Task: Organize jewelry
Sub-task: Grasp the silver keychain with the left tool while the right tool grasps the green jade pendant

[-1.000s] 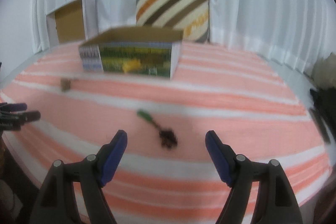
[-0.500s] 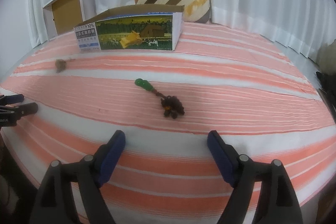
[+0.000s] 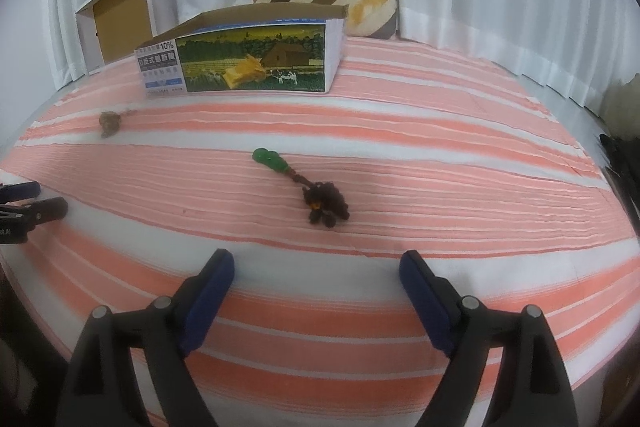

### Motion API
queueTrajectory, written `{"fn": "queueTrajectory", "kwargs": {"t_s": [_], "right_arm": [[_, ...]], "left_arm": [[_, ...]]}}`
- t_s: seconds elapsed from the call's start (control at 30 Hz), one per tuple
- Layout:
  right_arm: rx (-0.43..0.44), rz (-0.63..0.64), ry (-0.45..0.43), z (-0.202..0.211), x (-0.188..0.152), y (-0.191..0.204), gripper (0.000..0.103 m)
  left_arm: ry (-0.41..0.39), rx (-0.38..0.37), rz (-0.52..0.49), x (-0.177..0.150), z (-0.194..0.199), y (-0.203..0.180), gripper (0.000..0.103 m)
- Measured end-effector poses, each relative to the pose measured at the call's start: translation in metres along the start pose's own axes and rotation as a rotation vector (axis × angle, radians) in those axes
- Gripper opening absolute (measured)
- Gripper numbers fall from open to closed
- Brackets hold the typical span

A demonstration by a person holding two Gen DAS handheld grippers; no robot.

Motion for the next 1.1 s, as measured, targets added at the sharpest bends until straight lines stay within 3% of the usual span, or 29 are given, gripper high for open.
{"fn": "queueTrajectory", "kwargs": {"t_s": [0.5,0.8,1.1], "right_arm": [[0.05,0.033,0.043,-0.01,0.014,-0.018,0.089],[0.116,0.111,0.092,-0.021,0.027,-0.005,0.086],[0.122,0.125,0.102,-0.034,0.033,0.002,0.083]], "left_arm": [[0.092,-0.029,-0.005,0.029,-0.023,0.018,0.103],[0.095,-0.019,0.016,0.062,-0.051,0.028,0.103],[0.09,0.003,0.032,0.075,-0.065,0.035,0.103]]}}
Point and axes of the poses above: each gripper's, at about its wrist camera, not at the fingertips, and z roughly against the way its jaws point, y to its left, x to its top, the point moved 4 cm from there along -z, roughly the way its jaws point, and after that the axes turned 13 degrees about -z, right-handed, at the moved point
